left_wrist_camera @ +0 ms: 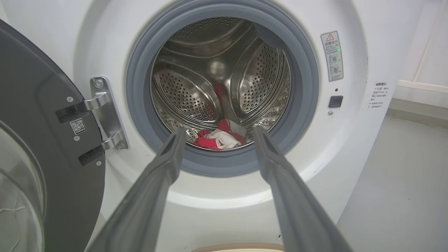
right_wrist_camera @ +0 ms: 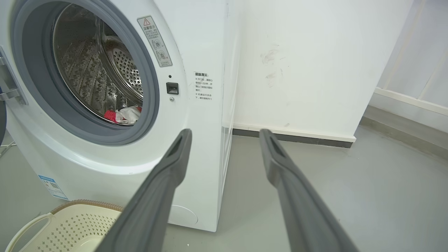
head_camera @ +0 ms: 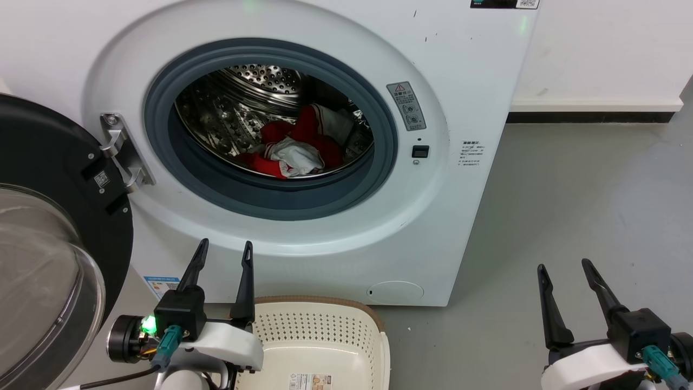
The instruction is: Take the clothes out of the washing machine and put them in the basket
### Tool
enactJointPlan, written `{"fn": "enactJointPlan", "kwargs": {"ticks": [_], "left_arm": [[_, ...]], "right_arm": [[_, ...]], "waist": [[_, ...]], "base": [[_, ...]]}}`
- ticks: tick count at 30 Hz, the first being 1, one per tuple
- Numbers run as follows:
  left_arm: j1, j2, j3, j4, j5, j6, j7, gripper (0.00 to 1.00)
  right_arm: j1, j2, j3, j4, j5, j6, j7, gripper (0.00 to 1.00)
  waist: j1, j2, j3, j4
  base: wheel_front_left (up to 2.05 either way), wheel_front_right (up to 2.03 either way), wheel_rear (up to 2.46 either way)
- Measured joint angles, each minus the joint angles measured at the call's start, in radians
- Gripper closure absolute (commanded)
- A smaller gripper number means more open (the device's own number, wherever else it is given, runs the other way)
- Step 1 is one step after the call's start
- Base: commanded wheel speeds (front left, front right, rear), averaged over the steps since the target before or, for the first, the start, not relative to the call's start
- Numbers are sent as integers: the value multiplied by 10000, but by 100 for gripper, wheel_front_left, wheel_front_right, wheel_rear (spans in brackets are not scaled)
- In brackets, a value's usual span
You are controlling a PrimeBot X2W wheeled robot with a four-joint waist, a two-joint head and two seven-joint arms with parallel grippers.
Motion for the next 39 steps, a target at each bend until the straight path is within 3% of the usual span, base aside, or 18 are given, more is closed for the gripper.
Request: {"fn": "enactJointPlan", "kwargs": {"ticks": [26,39], "left_arm": [[-142,-21,190,286,54,31,0,0],[-2332,309,477,1789,84,198,0,0]], "right_arm": [[-16,0,92,119,240,0,-17,0],[-810,0,240,0,562,0,-140,0]], "waist": [[0,0,191,-60],[0,0,1470,-653]], "base": [[0,0,0],[0,0,0]]}}
